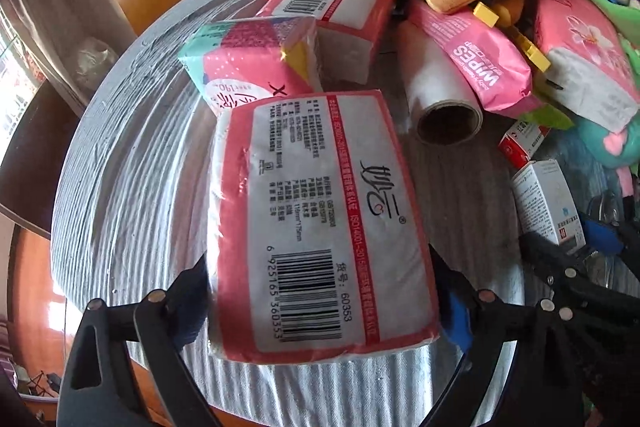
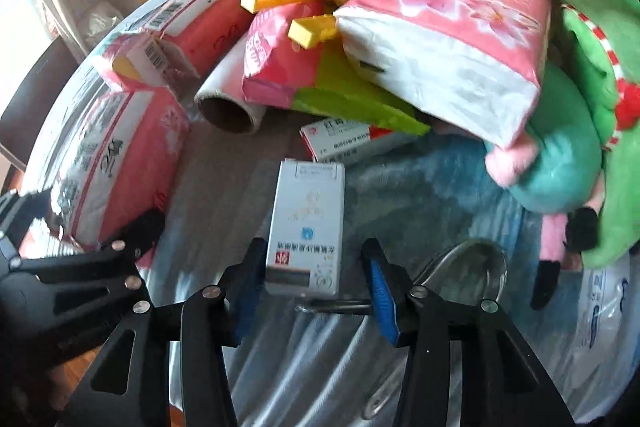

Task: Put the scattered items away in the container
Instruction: 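Grasp the pink-white tissue pack with the left gripper while the right grasps the small white box, then carry the tissue pack and white box with both grippers over the blue crate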

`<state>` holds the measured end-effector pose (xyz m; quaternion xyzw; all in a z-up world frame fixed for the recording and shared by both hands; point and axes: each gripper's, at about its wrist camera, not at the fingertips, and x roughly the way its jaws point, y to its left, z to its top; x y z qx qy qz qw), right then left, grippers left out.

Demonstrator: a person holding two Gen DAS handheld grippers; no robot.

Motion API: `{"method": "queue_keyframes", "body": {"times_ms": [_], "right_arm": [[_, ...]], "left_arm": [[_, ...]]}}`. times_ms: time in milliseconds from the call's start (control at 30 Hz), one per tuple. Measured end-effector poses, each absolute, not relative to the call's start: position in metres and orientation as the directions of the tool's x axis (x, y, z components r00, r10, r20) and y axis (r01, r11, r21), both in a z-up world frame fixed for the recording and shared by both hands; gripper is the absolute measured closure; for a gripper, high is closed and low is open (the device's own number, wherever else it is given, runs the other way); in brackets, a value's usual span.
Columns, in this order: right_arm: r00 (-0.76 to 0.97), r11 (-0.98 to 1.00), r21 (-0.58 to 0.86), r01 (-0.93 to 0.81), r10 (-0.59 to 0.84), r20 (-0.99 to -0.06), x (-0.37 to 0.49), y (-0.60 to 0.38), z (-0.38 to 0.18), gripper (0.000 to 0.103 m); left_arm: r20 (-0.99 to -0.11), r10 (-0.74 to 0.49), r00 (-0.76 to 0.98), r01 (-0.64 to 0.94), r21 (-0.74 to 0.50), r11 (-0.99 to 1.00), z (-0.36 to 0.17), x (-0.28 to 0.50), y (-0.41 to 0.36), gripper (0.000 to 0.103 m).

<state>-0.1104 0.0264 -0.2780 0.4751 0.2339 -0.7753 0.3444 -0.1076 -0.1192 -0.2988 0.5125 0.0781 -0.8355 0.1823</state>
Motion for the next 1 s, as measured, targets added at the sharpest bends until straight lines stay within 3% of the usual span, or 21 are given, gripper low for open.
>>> {"method": "queue_keyframes", "body": {"times_ms": [33, 233, 567, 800, 1000], "right_arm": [[-0.312, -0.655, -0.032, 0.755, -0.316, -0.896, -0.11, 0.026, -0.278, 0.073], [-0.347, -0.679, 0.012, 0.734, -0.39, -0.853, -0.103, 0.029, -0.243, 0.073], [-0.554, -0.714, -0.062, 0.697, -0.482, -0.678, -0.076, 0.056, -0.104, 0.073], [-0.716, -0.785, -0.13, 0.606, -0.466, -0.52, -0.081, 0.118, -0.007, 0.073], [-0.796, -0.826, -0.173, 0.537, -0.428, -0.427, -0.113, 0.203, 0.041, 0.073]], "left_arm": [[-0.882, -0.226, -0.413, 0.383, 0.057, -0.922, -0.297, -0.107, -0.119, 0.015], [-0.835, -0.249, -0.491, 0.354, 0.07, -0.933, -0.26, -0.093, -0.117, 0.016], [-0.691, -0.221, -0.688, 0.294, 0.012, -0.956, -0.147, -0.08, -0.103, 0.016], [-0.564, -0.159, -0.81, 0.214, -0.032, -0.976, -0.061, -0.086, -0.038, 0.016], [-0.47, -0.095, -0.878, 0.145, -0.072, -0.987, -0.011, -0.108, 0.064, 0.016]]}}
